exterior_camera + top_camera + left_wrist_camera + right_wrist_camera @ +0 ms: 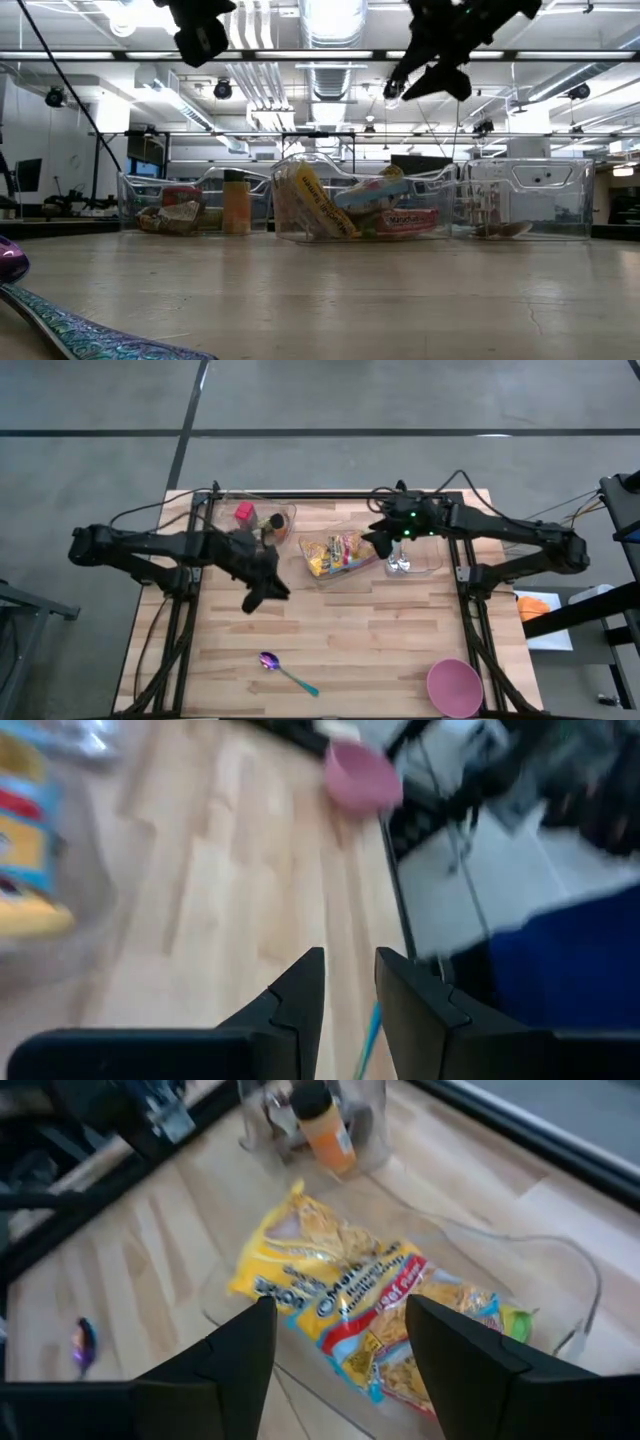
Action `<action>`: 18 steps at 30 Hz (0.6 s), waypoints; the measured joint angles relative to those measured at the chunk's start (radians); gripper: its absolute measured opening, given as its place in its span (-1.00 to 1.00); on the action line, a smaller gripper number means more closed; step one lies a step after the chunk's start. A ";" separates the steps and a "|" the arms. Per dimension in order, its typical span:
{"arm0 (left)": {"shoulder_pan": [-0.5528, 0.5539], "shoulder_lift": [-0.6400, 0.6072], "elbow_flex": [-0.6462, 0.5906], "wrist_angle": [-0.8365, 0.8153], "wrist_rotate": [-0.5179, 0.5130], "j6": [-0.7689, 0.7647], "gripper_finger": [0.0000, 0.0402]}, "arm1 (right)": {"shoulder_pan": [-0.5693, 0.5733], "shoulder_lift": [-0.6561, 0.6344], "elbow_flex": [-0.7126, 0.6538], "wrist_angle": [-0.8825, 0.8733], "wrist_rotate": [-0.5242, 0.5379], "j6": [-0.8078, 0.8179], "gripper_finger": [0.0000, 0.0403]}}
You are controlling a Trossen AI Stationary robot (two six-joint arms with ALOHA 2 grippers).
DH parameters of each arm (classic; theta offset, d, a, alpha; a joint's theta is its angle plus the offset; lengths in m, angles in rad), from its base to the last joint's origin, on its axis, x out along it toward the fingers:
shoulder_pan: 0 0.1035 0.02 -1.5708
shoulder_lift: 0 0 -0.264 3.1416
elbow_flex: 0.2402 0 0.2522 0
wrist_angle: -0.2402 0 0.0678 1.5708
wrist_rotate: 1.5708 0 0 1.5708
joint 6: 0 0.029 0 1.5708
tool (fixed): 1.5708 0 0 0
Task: Pick & Place Food Item
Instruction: Put the blue spoon into the right transparent bin
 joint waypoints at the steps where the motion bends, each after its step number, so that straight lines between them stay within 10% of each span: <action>1: -0.021 0.014 0.000 -0.009 0.000 0.010 -0.50 | 0.001 -0.015 0.000 -0.001 0.002 0.005 0.10; 18: -0.239 0.324 -0.001 -0.113 -0.040 0.215 0.13 | 0.107 -0.125 0.000 -0.068 0.079 0.081 0.10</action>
